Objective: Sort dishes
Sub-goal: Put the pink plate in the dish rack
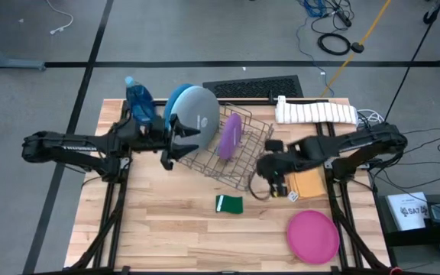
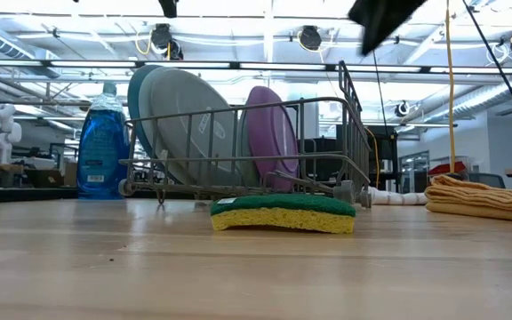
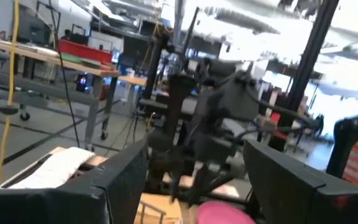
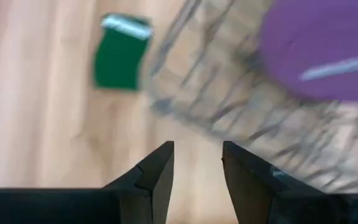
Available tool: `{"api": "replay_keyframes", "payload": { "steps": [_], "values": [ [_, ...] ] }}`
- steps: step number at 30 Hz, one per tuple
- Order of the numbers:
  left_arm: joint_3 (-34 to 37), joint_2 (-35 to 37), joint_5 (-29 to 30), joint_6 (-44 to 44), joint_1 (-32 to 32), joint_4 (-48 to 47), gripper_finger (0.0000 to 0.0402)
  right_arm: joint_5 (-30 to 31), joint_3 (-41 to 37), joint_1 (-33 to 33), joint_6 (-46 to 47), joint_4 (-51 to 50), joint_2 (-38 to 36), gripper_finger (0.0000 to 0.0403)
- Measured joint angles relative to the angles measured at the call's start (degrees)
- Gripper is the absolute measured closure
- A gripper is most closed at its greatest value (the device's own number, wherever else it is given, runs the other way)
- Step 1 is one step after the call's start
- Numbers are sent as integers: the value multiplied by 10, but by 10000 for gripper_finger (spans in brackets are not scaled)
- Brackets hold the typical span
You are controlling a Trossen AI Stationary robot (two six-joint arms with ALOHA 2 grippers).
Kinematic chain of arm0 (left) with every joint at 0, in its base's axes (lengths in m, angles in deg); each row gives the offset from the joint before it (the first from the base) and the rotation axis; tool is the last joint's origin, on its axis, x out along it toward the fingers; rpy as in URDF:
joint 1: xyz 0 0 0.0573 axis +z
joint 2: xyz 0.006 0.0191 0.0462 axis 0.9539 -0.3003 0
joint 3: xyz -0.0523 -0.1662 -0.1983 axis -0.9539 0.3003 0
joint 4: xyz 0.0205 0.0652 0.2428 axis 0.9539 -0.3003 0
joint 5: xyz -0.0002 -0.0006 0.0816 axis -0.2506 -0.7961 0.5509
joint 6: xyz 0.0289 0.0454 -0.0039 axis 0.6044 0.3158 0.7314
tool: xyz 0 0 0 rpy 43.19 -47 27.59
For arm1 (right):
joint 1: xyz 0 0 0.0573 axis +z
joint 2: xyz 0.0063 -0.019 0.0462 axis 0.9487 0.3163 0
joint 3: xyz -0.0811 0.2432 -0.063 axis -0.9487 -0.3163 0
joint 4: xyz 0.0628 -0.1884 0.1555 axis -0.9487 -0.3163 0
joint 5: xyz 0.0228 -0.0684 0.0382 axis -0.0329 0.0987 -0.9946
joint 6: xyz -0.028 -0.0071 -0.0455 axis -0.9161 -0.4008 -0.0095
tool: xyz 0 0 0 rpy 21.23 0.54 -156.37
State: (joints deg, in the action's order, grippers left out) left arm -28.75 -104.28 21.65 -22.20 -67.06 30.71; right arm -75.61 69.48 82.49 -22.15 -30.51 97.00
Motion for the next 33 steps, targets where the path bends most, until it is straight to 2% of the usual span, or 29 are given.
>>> {"api": "replay_keyframes", "payload": {
  "steps": [3, 9, 13, 18, 23, 27, 33],
  "values": [
    [0, -3, 46, 26, -37, -15, 137, -8, 0, 45, 81, -47, -5, 273],
    [0, -8, 129, 41, -107, -32, 137, -87, 0, 135, 242, -84, 4, 273],
    [0, -16, 155, 66, -151, -31, 137, -107, 0, 201, 283, -87, 21, 273],
    [0, -42, 200, 76, -195, -5, 137, -112, 0, 269, 288, -94, 62, 273],
    [0, -92, 229, 66, -230, 20, 137, -128, -28, 303, 287, -81, 116, 273],
    [0, -135, 248, 69, -244, 72, 137, -141, -47, 313, 242, -78, 155, 273],
    [0, -173, 243, 78, -247, 130, 137, -140, -49, 306, 155, -59, 196, 273]
  ]
}}
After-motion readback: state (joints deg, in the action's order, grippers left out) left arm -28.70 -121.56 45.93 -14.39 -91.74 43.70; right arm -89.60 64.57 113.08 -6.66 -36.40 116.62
